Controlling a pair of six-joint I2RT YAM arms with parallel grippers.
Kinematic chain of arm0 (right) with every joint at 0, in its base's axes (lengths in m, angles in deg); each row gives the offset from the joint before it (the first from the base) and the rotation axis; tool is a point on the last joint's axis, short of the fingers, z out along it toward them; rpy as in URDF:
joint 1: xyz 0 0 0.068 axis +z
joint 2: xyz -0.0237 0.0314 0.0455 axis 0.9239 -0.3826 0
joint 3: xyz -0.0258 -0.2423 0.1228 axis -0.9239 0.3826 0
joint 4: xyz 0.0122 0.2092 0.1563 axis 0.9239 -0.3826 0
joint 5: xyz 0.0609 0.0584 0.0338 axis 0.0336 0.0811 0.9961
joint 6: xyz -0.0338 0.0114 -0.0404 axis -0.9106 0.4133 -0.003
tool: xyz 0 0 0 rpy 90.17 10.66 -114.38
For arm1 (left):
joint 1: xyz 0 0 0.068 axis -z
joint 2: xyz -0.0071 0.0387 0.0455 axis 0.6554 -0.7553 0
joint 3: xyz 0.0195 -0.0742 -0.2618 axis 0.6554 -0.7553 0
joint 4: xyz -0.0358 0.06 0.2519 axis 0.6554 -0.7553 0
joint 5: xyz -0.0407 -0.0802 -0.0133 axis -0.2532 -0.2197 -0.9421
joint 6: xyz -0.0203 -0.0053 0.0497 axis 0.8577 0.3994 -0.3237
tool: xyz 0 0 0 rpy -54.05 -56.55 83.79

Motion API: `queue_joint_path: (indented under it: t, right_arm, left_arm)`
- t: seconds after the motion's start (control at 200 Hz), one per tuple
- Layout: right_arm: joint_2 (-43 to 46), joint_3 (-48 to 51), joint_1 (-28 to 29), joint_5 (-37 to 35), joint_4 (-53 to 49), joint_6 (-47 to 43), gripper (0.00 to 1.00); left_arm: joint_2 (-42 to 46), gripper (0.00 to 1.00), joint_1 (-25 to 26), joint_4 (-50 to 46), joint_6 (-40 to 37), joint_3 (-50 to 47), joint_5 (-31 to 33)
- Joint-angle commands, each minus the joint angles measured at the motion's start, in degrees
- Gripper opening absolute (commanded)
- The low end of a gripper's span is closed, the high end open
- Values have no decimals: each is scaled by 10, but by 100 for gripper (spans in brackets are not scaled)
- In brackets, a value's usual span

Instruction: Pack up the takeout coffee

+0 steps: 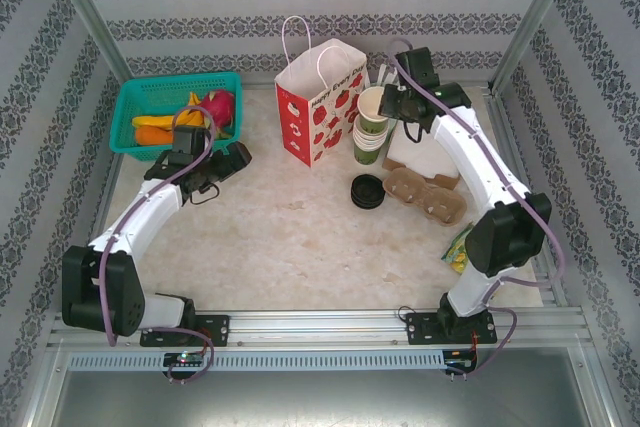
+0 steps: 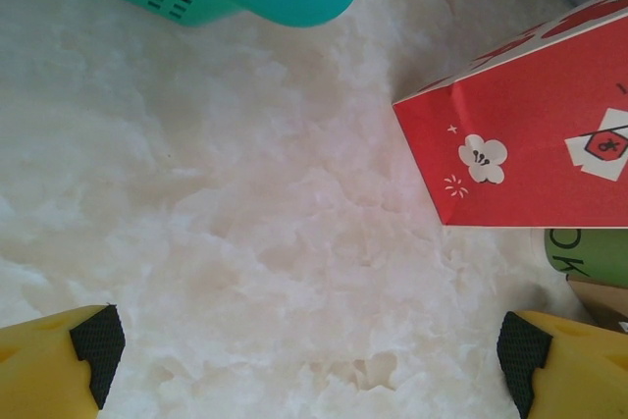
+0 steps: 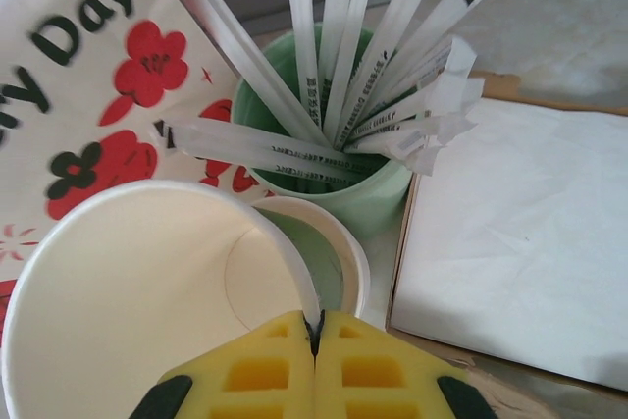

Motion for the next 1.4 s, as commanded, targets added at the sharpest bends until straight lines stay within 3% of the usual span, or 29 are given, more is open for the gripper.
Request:
queue_joint_path:
  t: [0.0,0.215,0.435,0.754,0.914,1.049,1.394]
  right_arm:
    - [40,-2,14,-6,-7,-8,0]
    - [77,8,60,-22,-18,-22,0]
    - [97,69,116,-20,30,26,0]
    - [52,203,206,-35,166,196,0]
    - [3,182,227,-62,138,190,0]
    - [-26,171,236,-53,130,188,0]
    - [-87,112,253,-43,62,193,0]
  left_arm:
    - [-11,100,5,-13,2,27,-16]
    - [-12,99,5,-11,6,23,-28]
    - [-31,100,5,9,6,20,-115]
    - [-24,100,5,-6,15,14,-75]
    - [-26,100,5,-12,1,23,-102]
    - [-36,100,5,-53,25,29,-60]
    - [-82,100,16,-104,16,51,-67]
